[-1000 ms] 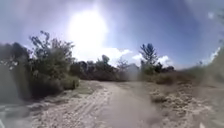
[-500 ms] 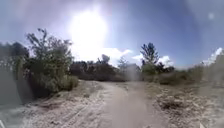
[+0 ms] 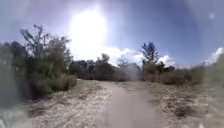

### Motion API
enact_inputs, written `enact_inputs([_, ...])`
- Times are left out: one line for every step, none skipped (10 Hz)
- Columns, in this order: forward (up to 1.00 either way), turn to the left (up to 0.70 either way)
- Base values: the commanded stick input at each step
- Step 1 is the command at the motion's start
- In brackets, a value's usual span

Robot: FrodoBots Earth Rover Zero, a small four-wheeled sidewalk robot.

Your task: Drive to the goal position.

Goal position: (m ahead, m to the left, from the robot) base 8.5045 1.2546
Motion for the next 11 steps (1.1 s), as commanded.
enact_inputs([0.70, 0.00])
enact_inputs([0.70, 0.00])
enact_inputs([0.70, 0.00])
enact_inputs([0.70, 0.00])
enact_inputs([0.70, 0.00])
enact_inputs([0.70, 0.00])
enact_inputs([0.70, 0.00])
enact_inputs([0.70, 0.00])
enact_inputs([0.70, 0.00])
enact_inputs([0.70, 0.00])
enact_inputs([0.70, 0.00])
